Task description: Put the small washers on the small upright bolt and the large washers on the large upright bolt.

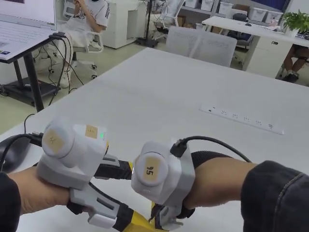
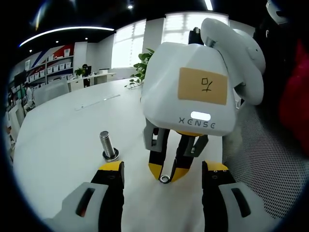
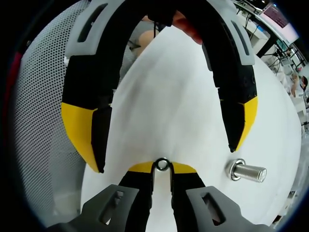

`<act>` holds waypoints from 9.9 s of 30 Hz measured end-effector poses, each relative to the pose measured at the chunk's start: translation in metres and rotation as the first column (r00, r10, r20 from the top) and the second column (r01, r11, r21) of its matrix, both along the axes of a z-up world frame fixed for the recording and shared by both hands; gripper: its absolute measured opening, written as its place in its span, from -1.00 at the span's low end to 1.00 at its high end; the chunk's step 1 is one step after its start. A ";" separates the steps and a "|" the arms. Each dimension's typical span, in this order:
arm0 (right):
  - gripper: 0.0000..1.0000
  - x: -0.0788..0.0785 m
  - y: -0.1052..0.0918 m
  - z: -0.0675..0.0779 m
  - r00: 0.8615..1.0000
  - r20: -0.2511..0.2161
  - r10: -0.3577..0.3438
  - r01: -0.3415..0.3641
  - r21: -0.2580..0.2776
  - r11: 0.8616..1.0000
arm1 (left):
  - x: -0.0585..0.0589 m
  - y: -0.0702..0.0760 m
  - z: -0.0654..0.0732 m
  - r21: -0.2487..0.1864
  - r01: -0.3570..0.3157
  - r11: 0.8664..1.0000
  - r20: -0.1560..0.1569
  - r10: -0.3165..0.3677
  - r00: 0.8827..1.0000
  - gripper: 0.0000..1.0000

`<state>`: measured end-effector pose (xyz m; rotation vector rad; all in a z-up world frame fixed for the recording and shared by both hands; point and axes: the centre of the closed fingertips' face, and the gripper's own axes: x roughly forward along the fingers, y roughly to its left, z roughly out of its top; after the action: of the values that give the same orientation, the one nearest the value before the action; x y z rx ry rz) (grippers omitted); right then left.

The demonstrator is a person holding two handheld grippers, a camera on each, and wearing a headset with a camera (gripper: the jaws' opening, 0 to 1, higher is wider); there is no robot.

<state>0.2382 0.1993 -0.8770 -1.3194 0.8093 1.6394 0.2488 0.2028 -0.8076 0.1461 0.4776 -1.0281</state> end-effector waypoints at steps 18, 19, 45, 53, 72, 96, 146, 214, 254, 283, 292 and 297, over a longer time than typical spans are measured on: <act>-0.73 0.003 -0.004 0.001 0.999 -0.018 -0.027 0.027 0.008 1.000 | 0.002 0.002 0.001 -0.003 -0.002 1.000 0.000 0.002 1.000 0.29; -0.73 0.004 -0.005 0.001 0.999 -0.019 -0.030 0.031 0.006 1.000 | 0.002 0.002 0.001 -0.003 -0.002 1.000 -0.001 0.002 1.000 0.29; -0.73 0.040 -0.060 0.020 0.981 0.002 -0.193 0.193 0.039 0.981 | 0.001 -0.002 -0.001 0.001 0.007 1.000 -0.007 -0.007 1.000 0.29; -0.73 0.051 -0.081 0.028 0.967 0.010 -0.254 0.253 0.056 0.966 | 0.001 -0.003 -0.002 0.004 0.011 1.000 -0.011 -0.011 1.000 0.29; -0.73 0.082 -0.139 0.042 0.912 0.034 -0.408 0.405 0.076 0.911 | -0.001 -0.005 -0.005 0.018 0.023 1.000 -0.025 -0.022 0.999 0.29; -0.73 0.110 -0.129 0.072 0.901 0.079 -0.427 0.413 0.144 0.899 | 0.000 -0.004 -0.006 0.019 0.019 1.000 -0.028 -0.019 0.999 0.28; -0.73 0.120 -0.110 0.052 0.927 0.067 -0.369 0.364 0.081 0.928 | 0.001 0.000 -0.007 0.011 0.000 1.000 -0.034 0.000 0.999 0.28; -0.38 0.117 -0.114 0.015 0.911 0.008 -0.413 0.411 0.078 0.908 | -0.001 -0.002 -0.011 0.013 0.001 1.000 -0.050 -0.001 0.999 0.29; 0.78 0.097 -0.108 0.030 0.842 -0.108 -0.529 0.528 0.365 0.767 | 0.001 -0.004 -0.012 -0.011 -0.005 1.000 -0.065 0.004 0.998 0.34; 0.77 0.042 -0.128 0.036 0.776 -0.203 -0.597 0.619 0.428 0.659 | 0.005 0.000 -0.005 -0.032 -0.031 0.999 -0.060 0.029 0.998 0.38; 0.77 0.022 -0.133 0.039 0.761 -0.236 -0.604 0.637 0.450 0.626 | 0.004 0.005 0.002 -0.033 -0.047 0.998 -0.047 0.046 0.998 0.38; 0.76 0.021 -0.130 0.044 0.744 -0.255 -0.618 0.650 0.493 0.579 | -0.002 0.008 0.003 -0.034 -0.054 0.998 -0.046 0.053 0.998 0.38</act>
<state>0.2593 0.0693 -0.8326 -0.4612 0.6511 1.1726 0.2471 0.2106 -0.8041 0.0783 0.5017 -0.9886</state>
